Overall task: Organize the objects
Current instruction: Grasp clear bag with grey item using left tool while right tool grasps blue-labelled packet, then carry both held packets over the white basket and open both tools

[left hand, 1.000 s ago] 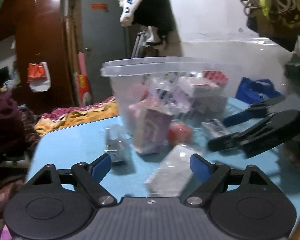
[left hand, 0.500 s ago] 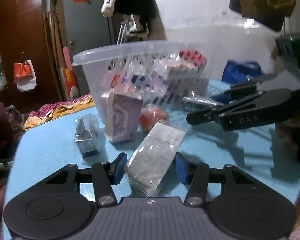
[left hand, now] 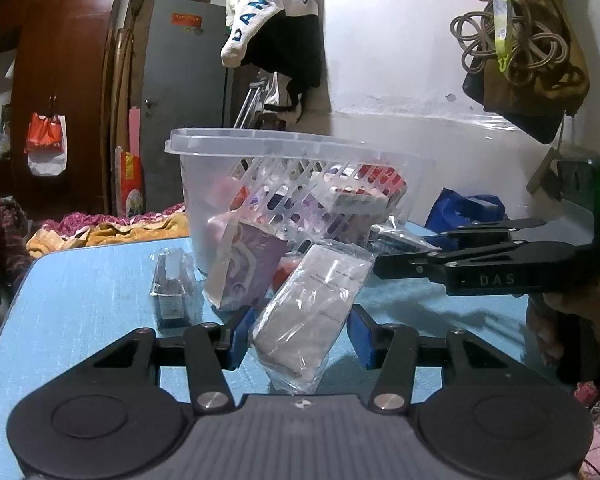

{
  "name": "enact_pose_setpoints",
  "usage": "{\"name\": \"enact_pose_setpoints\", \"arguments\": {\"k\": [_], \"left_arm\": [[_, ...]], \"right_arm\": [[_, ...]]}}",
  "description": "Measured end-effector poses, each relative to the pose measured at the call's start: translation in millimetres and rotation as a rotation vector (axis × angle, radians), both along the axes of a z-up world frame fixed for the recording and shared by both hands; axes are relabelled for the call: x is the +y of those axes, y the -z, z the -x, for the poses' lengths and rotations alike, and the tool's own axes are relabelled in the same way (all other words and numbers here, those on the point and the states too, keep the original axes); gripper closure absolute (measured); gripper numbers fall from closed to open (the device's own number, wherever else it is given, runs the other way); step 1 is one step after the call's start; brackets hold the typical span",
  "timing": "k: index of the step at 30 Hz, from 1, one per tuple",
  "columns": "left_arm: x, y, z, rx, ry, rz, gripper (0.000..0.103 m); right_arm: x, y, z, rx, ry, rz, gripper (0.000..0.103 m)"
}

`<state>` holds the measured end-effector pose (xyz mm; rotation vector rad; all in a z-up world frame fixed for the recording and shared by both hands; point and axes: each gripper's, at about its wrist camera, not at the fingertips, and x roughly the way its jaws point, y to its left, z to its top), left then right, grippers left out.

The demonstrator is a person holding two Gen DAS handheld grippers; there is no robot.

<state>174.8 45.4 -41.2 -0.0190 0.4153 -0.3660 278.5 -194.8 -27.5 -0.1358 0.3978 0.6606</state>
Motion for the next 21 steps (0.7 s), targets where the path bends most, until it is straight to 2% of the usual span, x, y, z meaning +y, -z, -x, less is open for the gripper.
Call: {"name": "enact_pose_setpoints", "arguments": {"k": [7,13,16,18,21], "left_arm": [[8.4,-0.9,5.6,-0.038,-0.011,0.039,0.048],[15.2,-7.4,20.7,-0.145,-0.041,0.084,0.048],[20.3,-26.8,24.5,-0.193,-0.027,0.157,0.048],[20.6,-46.1,21.0,-0.230,-0.030,0.167,0.048],[18.3,-81.3,-7.8,-0.243,-0.038,0.165,0.048]], "right_arm": [[-3.1,-2.0,5.1,-0.040,0.003,-0.023,0.059],[-10.1,-4.7,16.5,-0.086,-0.006,-0.074,0.059],[-15.1,-17.1,28.5,-0.140,-0.006,-0.100,0.059],[-18.7,-33.7,32.5,-0.177,-0.008,-0.133,0.059],[-20.0,-69.2,27.7,-0.249,0.011,-0.139,0.059]]}}
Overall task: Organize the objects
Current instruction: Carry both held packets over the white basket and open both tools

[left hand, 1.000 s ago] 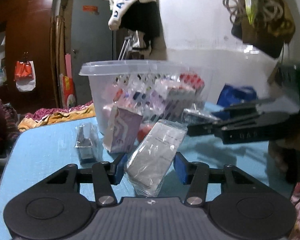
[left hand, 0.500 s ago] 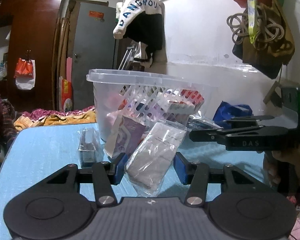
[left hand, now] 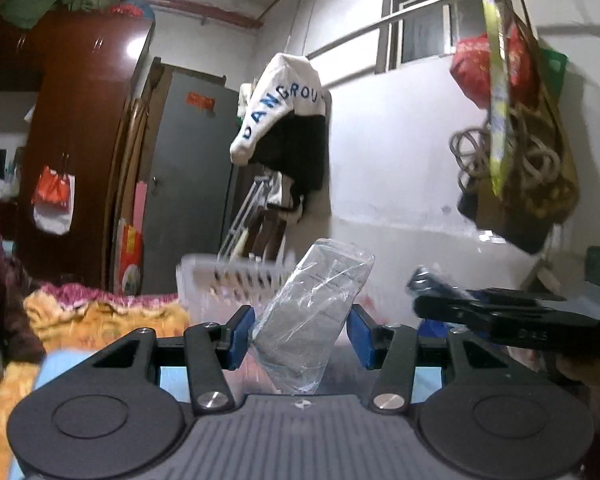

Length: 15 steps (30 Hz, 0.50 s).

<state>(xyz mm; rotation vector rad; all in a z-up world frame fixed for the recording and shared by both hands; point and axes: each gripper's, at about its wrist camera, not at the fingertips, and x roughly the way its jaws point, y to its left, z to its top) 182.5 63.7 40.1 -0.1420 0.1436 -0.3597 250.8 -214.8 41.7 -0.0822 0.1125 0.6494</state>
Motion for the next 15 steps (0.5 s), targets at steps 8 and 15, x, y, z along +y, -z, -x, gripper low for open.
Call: {"name": "enact_pose_setpoints", "arguments": {"k": [8,15], "left_arm": [[-16.9,-46.8,-109.4,0.103,-0.072,-0.042,0.048],[-35.0,-24.4,-140.9,0.189,-0.134,-0.189,0.025]], "right_arm": [[22.0,-52.3,-98.7,0.056,0.116,0.116,0.059],[26.9,-26.7,-135.5,0.142,0.172,0.163,0.014]]}}
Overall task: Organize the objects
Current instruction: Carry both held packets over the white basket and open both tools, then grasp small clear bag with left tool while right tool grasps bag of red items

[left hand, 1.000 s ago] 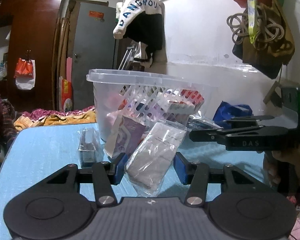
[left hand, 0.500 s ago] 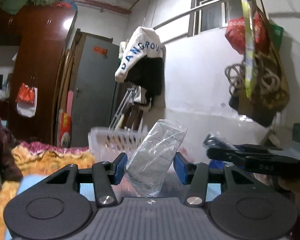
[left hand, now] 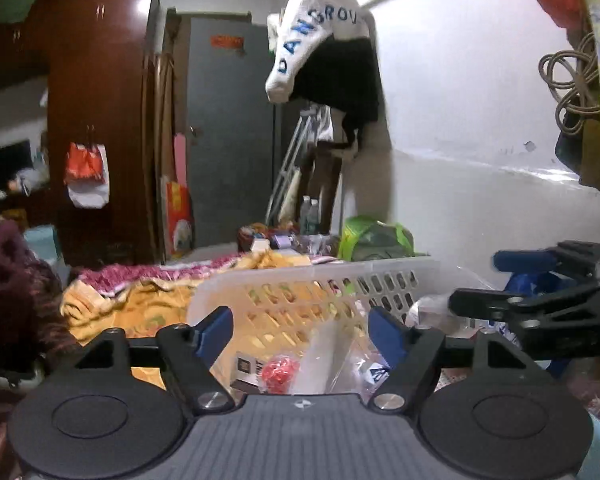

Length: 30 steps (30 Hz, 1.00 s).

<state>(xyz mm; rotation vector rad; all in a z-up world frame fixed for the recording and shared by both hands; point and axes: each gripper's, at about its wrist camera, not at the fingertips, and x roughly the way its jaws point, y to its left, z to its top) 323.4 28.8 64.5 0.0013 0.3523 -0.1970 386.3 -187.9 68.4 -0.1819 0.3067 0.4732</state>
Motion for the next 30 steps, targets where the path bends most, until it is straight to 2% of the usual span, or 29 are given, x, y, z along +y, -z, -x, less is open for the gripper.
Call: {"name": "enact_pose_setpoints", "arguments": {"k": [2,5,7,9,11,13,16,18,22,23,26,30], "left_arm": [[8.5,-4.2,20.5,-0.058,0.030,0.034,0.018],[21.9,-2.7,60.7,-0.115,0.014,0.029,0.016],[35.5,7.6,86.5,-0.121,-0.027,0.006,0.016],[47.0,21.6,98.7,-0.080,-0.071,-0.010,0.016],[52.9,37.9,97.1,0.011,-0.091,-0.027,0.018],[62.3,53.3,87.6,0.083,-0.129,-0.014,0.019],[66.8,68.3,68.0,0.160,-0.130,0.001,0.021],[62.7,75.7,58.5,0.184,-0.128,-0.012,0.022],[57.8,87.2,47.3,0.218,-0.124,-0.026,0.022],[57.9,90.5,47.4,0.228,-0.126,-0.033,0.022],[57.2,97.6,45.5,0.249,-0.133,-0.066,0.022],[48.8,103.6,43.2,0.272,-0.134,-0.099,0.022]], "right_arm": [[-7.9,-2.3,13.9,-0.013,-0.020,-0.033,0.001],[-20.5,-1.6,45.8,-0.059,-0.038,-0.092,0.000],[-25.5,7.5,66.4,-0.054,-0.081,-0.119,0.000],[-23.4,23.6,77.5,-0.021,-0.116,-0.095,0.000],[-8.6,48.2,76.8,0.049,-0.117,0.001,0.000],[6.9,69.4,61.6,0.130,-0.120,0.050,0.000],[30.6,89.1,42.9,0.239,-0.156,0.060,0.012],[45.0,95.6,38.2,0.258,-0.185,0.065,0.017],[64.0,104.6,40.1,0.271,-0.197,0.069,0.018],[68.3,108.0,40.5,0.276,-0.198,0.081,0.021],[70.2,107.8,43.1,0.284,-0.194,0.103,0.051],[47.7,105.5,55.2,0.271,-0.181,0.078,0.051]]}}
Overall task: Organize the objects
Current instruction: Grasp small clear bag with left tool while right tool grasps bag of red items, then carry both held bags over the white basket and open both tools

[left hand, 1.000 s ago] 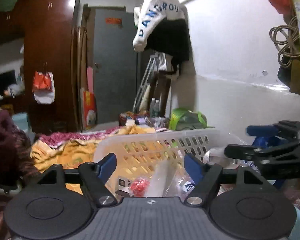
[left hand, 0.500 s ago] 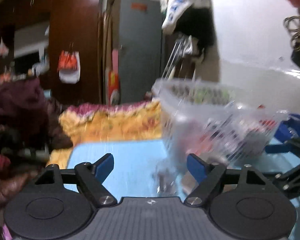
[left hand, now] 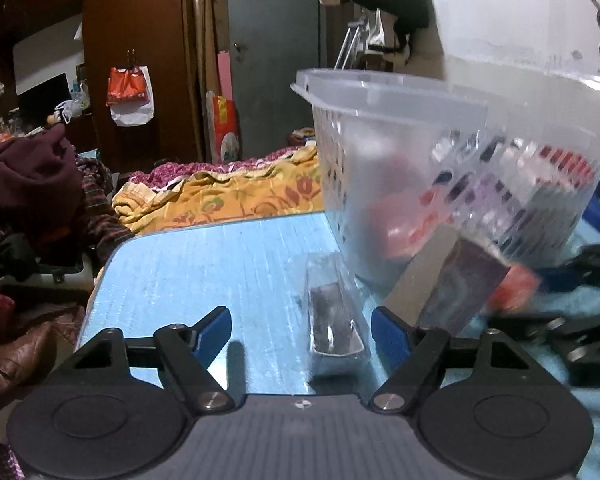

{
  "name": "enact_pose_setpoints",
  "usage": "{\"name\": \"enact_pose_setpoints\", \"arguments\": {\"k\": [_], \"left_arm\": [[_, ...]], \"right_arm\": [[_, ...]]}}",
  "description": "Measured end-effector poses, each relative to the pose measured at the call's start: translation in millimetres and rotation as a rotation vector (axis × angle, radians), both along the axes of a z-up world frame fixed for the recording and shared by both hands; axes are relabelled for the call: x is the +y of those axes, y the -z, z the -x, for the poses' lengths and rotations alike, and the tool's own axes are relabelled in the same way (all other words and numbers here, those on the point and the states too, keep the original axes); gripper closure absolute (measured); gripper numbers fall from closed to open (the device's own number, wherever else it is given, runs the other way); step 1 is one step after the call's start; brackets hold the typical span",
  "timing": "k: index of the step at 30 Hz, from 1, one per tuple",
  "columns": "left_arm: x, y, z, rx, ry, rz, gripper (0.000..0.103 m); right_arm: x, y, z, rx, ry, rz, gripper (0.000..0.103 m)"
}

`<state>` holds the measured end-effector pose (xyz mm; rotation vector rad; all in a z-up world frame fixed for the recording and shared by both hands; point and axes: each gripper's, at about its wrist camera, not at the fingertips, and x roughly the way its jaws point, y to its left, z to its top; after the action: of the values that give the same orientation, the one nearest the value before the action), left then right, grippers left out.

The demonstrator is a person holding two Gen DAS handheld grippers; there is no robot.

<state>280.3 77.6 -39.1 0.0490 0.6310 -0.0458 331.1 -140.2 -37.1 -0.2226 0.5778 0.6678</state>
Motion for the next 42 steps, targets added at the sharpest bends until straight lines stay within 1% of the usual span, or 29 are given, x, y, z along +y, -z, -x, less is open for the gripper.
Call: {"name": "enact_pose_setpoints", "arguments": {"k": [1,3,4,5,6,8,11,14,19,21,23,27,31,42], "left_arm": [[-1.7,0.9,-1.2,0.009,-0.006,-0.008,0.024],[-1.8,-0.2,-2.0,0.015,-0.008,0.001,0.040],[-0.7,-1.6,-2.0,0.011,-0.011,0.009,0.056],[-0.9,-2.5,-1.2,0.006,-0.021,0.003,0.068],[-1.1,-3.3,-0.4,0.003,-0.033,-0.003,0.069],[-0.8,-3.1,2.1,-0.002,-0.028,0.001,0.069],[1.9,-5.7,10.9,-0.037,-0.024,0.042,0.069],[4.0,-8.2,21.1,-0.073,-0.019,0.075,0.069],[5.2,-14.6,41.7,-0.183,-0.008,0.096,0.069],[6.6,-17.6,47.5,-0.234,-0.032,0.089,0.069],[7.9,-19.3,49.7,-0.265,-0.057,0.085,0.069],[12.3,-19.9,47.6,-0.267,-0.072,0.110,0.069],[11.3,-20.7,49.2,-0.283,-0.070,0.103,0.069],[15.2,-23.1,58.6,-0.331,-0.074,0.119,0.069]], "right_arm": [[-8.3,0.3,2.0,-0.004,0.011,-0.010,0.051],[-24.3,-1.7,6.1,-0.010,0.029,-0.030,0.051],[-34.8,-3.7,8.4,-0.014,0.040,-0.043,0.051],[-39.6,-4.8,9.2,-0.018,0.047,-0.054,0.051],[-48.5,-5.9,11.1,-0.024,0.060,-0.068,0.051],[-58.9,-6.8,13.4,-0.040,0.080,-0.083,0.051],[-73.4,-7.6,15.4,-0.068,0.099,-0.108,0.051],[-74.4,-7.9,11.7,-0.062,0.107,-0.144,0.051],[-78.6,-8.4,18.0,-0.098,0.110,-0.145,0.051],[-77.0,-8.5,20.4,-0.112,0.109,-0.139,0.051],[-77.9,-8.5,20.5,-0.114,0.109,-0.137,0.051],[-78.6,-8.2,19.0,-0.108,0.113,-0.147,0.051],[-79.8,-8.0,19.1,-0.108,0.113,-0.154,0.051],[-83.1,-8.3,25.1,-0.132,0.102,-0.174,0.051]]}}
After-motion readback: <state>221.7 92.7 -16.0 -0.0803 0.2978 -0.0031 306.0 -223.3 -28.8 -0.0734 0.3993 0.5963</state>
